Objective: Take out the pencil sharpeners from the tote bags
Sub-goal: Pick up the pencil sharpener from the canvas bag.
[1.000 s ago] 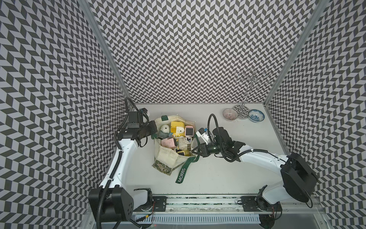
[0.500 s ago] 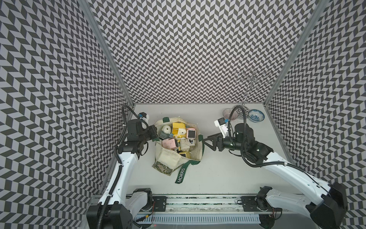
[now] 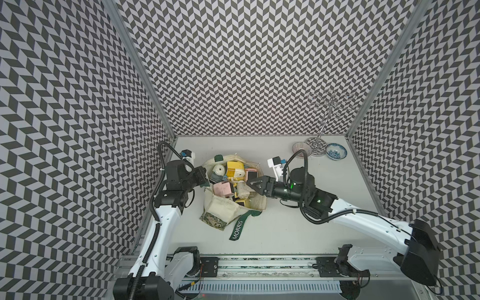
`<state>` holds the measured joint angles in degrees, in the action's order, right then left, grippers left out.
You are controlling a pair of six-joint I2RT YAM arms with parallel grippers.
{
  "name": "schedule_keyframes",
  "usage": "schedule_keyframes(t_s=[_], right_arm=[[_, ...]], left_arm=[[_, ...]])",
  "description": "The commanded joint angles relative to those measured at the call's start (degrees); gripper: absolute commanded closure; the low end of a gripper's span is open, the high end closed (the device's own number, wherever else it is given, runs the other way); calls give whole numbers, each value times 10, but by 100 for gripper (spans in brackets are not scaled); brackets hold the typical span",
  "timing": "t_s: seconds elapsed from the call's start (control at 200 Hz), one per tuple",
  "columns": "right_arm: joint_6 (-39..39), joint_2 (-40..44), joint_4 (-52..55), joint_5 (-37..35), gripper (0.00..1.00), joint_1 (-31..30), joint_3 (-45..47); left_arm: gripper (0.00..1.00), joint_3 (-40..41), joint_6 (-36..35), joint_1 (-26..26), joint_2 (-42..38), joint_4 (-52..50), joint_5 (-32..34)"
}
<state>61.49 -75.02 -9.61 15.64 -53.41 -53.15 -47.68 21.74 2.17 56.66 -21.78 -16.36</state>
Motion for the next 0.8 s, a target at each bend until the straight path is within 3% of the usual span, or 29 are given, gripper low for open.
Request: schedule_keyframes(t_s=[0.0, 0.195, 0.355, 0.566, 0.796], right_arm=[[91, -29, -55, -92, 28, -31, -30], [154, -108, -25, -156, 28, -53, -88], [184, -161, 63, -225, 26, -55, -153], [233, -161, 21, -311, 26, -54, -128], [250, -226, 41, -290, 26, -48, -198]], left_arm=[[100, -5, 5, 4, -19, 32, -3], [100, -6, 4, 4, -17, 29, -1], [100, -4, 2, 4, -27, 30, 6], [100, -4, 1, 7, -27, 29, 9], [100, -3, -1, 10, -26, 26, 14]])
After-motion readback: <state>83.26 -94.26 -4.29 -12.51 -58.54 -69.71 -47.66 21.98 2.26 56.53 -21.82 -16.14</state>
